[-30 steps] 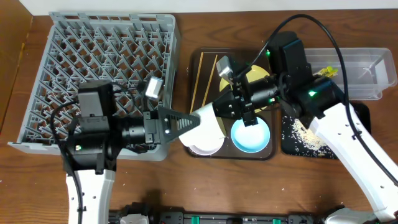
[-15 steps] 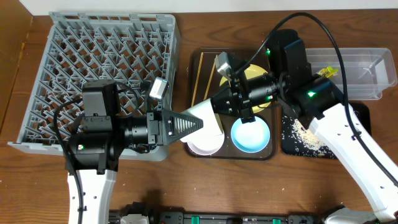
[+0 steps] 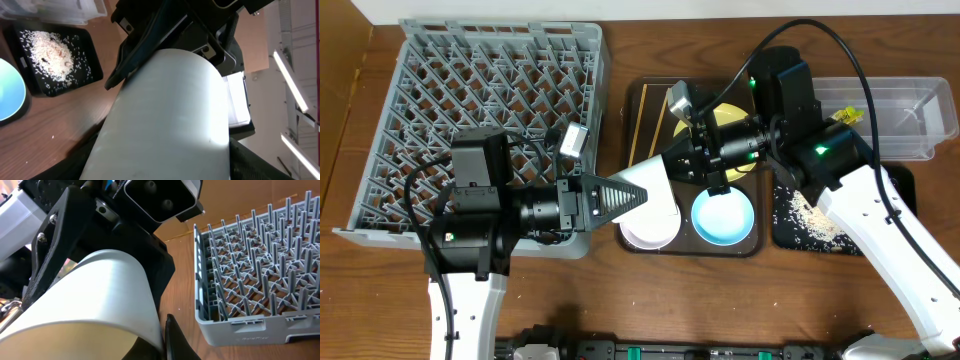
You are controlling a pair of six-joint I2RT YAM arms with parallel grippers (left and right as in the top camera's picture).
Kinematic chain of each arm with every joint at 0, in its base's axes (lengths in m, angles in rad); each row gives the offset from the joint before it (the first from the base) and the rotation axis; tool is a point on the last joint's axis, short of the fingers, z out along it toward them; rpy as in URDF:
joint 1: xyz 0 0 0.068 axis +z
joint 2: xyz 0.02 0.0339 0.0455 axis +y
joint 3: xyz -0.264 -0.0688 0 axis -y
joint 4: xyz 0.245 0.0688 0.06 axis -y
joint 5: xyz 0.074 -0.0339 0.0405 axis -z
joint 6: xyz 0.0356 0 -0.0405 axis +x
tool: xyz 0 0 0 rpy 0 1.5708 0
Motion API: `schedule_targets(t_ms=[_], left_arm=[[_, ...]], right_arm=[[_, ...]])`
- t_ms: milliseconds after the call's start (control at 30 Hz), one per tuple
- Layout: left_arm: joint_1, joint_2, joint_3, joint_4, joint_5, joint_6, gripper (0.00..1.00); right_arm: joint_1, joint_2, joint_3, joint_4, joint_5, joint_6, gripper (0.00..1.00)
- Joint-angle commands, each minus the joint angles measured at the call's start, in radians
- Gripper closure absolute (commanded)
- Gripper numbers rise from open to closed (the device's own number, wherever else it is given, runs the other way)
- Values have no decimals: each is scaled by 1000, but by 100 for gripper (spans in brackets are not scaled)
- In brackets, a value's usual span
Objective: Sort waste into correct bins and load items into the dishwasher
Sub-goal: 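Hand the white cup from the right gripper to the left gripper, then place the white cup into the dish rack with the left gripper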
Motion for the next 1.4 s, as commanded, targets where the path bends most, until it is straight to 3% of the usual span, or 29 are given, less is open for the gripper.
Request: schedule_targets(t_ms=[0,33,67,167,267,367,500,733,933,1067,1367], left_arm=[[-10,-5,13,-14,-43,1,45],[-8,-5,13,-14,-45,1,45],[-8,-5,13,-14,-55,1,45],[-5,-5,13,-16,-150,2,46],[8,-6,13,-23,-262,-3,48],[44,-6,13,-24,-382,-45,56],[114,-11,14,-73,-612,-45,57],[278,-21,50,-301,-1150,-45,58],[396,-12,58,-289,-1453,-44,57],[445,31,58,-236,-1558,-44,57],[500,256,58,-160,-1556,-71,57]], right_arm=[[-23,9,5,15,108,21,81],[-24,9,5,16,118,20,59],[-26,8,5,18,130,21,47],[-63,-1,5,22,140,29,38],[-129,-21,5,14,144,84,37],[-186,-39,5,-37,148,106,37],[-208,-42,5,-140,184,102,38],[-151,-41,5,-357,483,102,37],[-42,-33,2,-433,669,102,34],[38,-15,2,-436,755,102,31],[146,68,2,-453,787,110,32]])
